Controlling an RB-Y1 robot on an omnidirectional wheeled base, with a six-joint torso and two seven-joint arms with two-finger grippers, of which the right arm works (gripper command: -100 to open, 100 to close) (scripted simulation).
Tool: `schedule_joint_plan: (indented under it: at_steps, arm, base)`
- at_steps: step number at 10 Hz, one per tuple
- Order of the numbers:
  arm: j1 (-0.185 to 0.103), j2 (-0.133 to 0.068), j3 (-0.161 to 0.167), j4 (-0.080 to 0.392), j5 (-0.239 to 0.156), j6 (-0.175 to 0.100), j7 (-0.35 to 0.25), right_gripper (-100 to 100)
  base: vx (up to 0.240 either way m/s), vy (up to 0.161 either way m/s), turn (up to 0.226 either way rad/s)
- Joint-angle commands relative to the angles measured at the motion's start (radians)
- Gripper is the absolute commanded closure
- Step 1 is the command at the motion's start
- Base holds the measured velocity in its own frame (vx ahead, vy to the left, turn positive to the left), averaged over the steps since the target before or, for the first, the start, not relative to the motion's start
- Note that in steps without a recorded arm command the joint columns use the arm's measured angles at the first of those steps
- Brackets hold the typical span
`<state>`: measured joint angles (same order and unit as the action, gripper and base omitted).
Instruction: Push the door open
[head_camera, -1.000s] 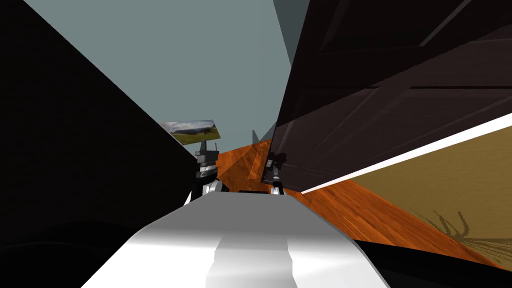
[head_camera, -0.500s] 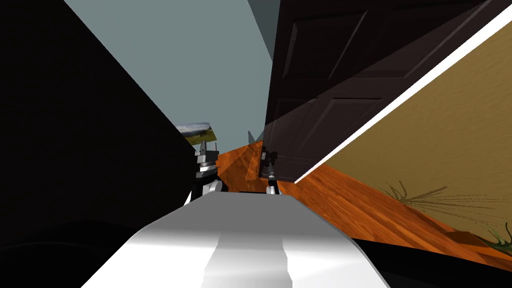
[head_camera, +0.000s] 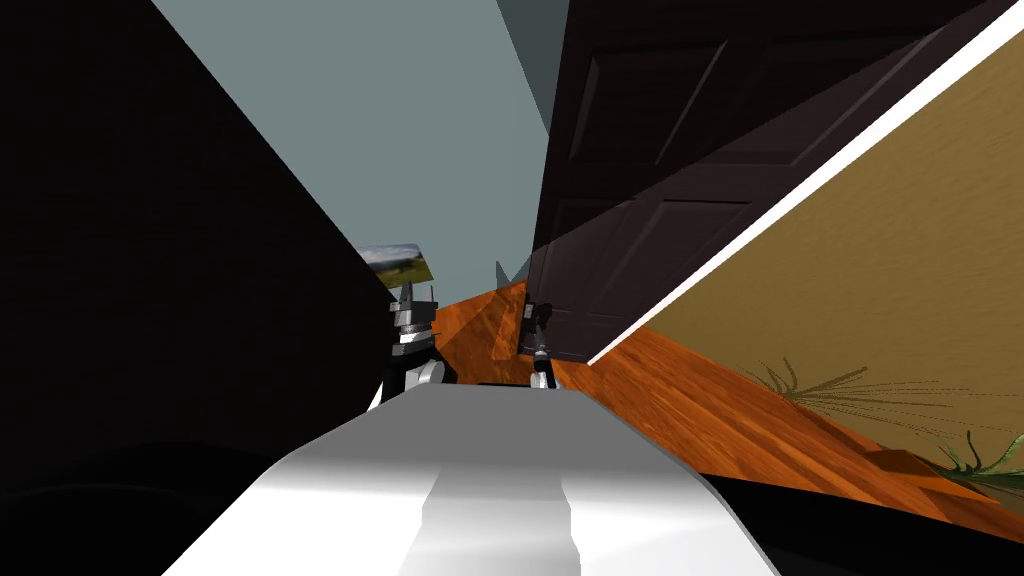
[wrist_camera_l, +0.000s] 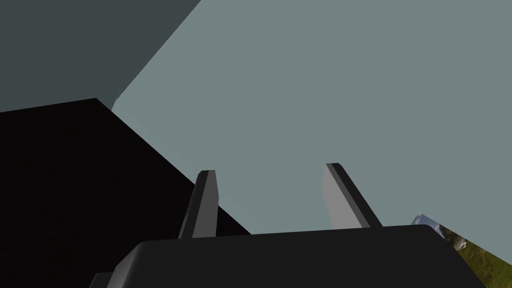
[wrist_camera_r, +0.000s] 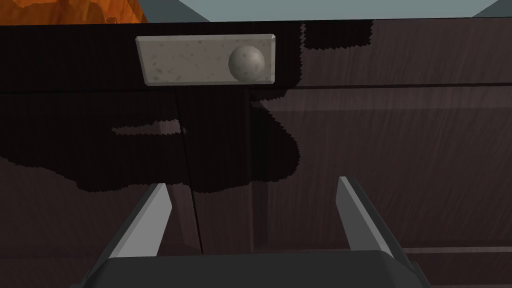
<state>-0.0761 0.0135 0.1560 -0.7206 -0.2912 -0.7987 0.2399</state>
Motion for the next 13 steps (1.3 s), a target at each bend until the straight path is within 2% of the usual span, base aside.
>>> schedule_joint_plan:
  at_steps: [1, 2, 4, 6, 8, 9, 10, 13]
  arm:
    - [-0.004, -0.022, -0.004, -0.002, -0.001, 0.003, 0.002, -100]
    - [-0.006, -0.033, -0.007, 0.001, -0.002, 0.002, 0.001, -100]
    - [-0.010, -0.039, -0.012, 0.004, -0.003, 0.002, 0.001, -100]
    - [-0.014, -0.030, -0.017, 0.008, -0.004, 0.001, 0.000, -100]
    - [-0.018, -0.003, -0.022, 0.011, -0.005, 0.000, -0.001, -100]
    - [-0.013, -0.012, -0.020, 0.003, -0.005, 0.004, 0.000, -100]
    - [-0.013, -0.012, -0.020, 0.003, -0.005, 0.004, 0.000, 100]
    - [-0.013, -0.012, -0.020, 0.003, -0.005, 0.004, 0.000, 100]
  base:
    - [0.203, -0.036, 0.018]
    - [0.266, -0.052, 0.028]
    - [0.246, 0.003, 0.026]
    - [0.208, 0.071, 0.019]
    - [0.203, 0.052, 0.023]
    - [0.084, 0.024, -0.003]
    - [-0.018, -0.001, -0.005]
    - [-0.023, -0.006, 0.009]
